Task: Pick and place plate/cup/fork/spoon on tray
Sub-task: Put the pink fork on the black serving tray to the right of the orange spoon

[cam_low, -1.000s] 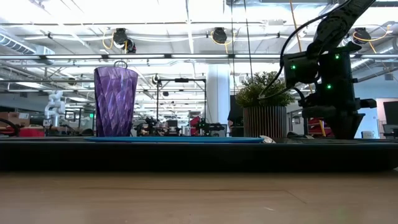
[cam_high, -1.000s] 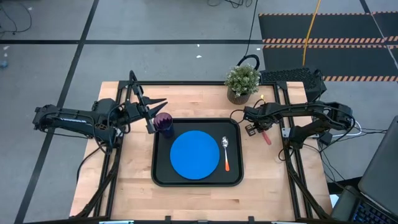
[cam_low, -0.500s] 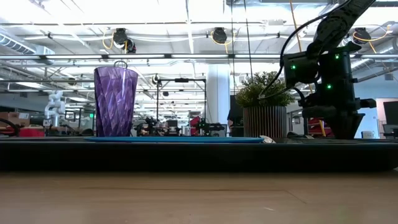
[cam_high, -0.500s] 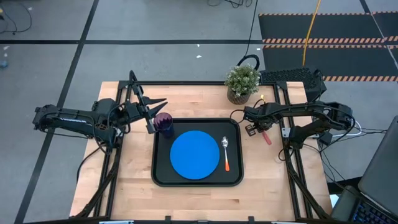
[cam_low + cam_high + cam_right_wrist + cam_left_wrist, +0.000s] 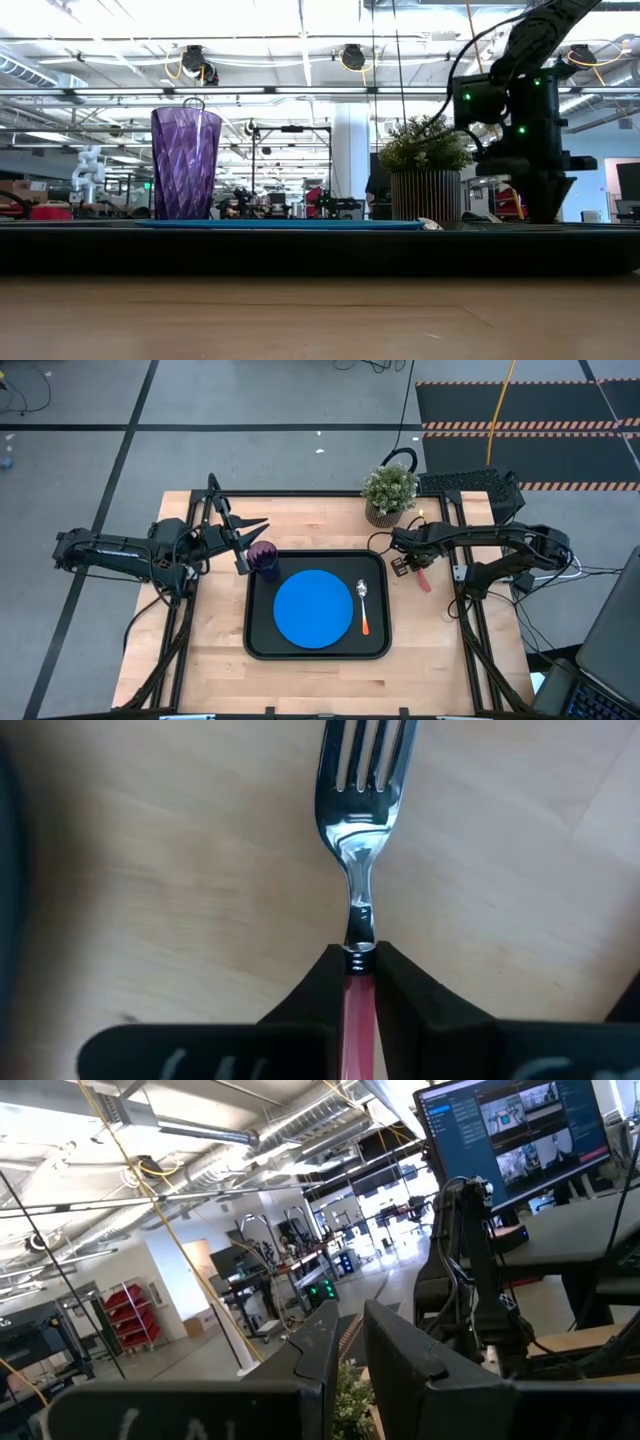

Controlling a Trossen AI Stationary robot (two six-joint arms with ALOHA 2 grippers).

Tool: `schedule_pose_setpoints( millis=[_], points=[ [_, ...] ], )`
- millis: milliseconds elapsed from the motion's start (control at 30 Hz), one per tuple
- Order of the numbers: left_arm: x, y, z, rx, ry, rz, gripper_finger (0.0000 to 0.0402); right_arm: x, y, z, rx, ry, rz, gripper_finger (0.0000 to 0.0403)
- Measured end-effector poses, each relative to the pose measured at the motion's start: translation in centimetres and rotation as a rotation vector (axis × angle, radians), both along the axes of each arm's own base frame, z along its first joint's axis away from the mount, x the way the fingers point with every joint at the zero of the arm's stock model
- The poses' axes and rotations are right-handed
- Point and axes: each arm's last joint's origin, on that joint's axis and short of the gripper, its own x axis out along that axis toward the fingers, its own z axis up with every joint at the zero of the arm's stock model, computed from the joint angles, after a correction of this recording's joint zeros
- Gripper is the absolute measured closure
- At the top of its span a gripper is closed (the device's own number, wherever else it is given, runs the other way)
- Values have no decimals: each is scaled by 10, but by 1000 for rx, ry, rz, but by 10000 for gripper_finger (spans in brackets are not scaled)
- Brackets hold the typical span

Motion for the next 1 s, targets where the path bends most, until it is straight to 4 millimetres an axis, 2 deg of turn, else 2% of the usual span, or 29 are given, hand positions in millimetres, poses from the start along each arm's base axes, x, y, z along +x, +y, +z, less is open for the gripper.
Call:
schedule_pose_setpoints(
  millis=[500, 1000],
  points=[
    [0, 0, 0, 1, 0, 1, 346, 42, 8, 52, -54, -183, 76, 386],
    [0, 0, 0, -5, -2, -1, 346, 44, 26, 69, 20, -144, 76, 386]
  ],
)
